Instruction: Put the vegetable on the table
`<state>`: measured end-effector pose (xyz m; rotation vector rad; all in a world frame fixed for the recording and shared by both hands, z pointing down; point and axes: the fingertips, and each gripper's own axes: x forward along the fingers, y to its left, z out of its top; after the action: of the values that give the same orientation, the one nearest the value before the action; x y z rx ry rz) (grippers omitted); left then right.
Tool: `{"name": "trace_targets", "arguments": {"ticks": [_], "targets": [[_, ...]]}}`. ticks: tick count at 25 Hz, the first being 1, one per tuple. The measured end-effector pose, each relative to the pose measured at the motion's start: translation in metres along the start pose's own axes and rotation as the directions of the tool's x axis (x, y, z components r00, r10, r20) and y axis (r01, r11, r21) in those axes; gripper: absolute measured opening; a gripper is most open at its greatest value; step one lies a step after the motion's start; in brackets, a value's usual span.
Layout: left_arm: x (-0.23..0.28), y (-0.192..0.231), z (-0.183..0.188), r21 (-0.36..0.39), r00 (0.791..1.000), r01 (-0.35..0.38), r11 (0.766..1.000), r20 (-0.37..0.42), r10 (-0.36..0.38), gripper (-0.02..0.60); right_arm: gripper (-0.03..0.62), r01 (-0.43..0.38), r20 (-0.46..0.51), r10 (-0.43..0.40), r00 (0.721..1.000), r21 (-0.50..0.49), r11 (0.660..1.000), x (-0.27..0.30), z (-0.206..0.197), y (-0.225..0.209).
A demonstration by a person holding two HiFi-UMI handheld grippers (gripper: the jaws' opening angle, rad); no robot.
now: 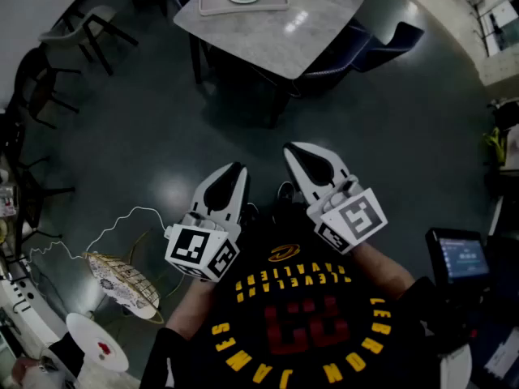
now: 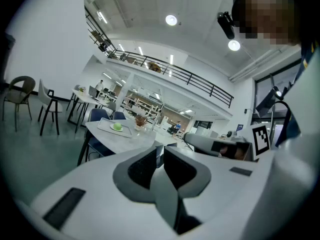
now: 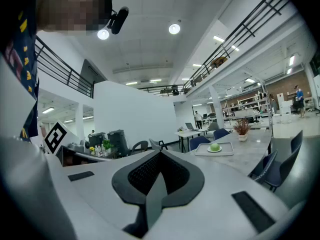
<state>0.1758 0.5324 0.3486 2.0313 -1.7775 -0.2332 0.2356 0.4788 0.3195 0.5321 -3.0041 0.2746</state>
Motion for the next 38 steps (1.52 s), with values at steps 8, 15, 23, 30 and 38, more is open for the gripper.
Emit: {"name": "trace_targets", "arguments": {"ticks": [8,15,23,30,38], "targets": [[0.008,-0.060,-0.009,0.029,1.000,0.021,0.999,-0.011,-0.021,0.048,0.005,0.002,0.032,-0.002,0.999,0.012,1.000,-0.050,0.010,-0.010],[0.033,-0.103,-0.018,0.055,1.000,0.013,0.998,-0.007,-0.012,0.048,0.005,-0.022,0.045,0.020,0.999,0.050,0.998,-0.089,0.006,-0.044],[0.056,-0.135,-0.024,0.078,0.999,-0.031,0.996,-0.001,0.032,0.048,0.005,-0.083,0.051,0.079,0.996,0.073,0.994,-0.111,0.008,-0.073],[0.060,-0.106,-0.025,0.062,0.993,-0.121,0.991,-0.008,0.122,0.048,0.005,-0.166,0.040,0.162,0.986,0.119,0.979,-0.081,-0.003,-0.076],[0.083,-0.066,-0.013,0.038,0.992,-0.125,0.991,-0.016,0.126,0.048,0.005,-0.160,0.017,0.159,0.987,0.137,0.978,-0.036,-0.005,-0.094]]}}
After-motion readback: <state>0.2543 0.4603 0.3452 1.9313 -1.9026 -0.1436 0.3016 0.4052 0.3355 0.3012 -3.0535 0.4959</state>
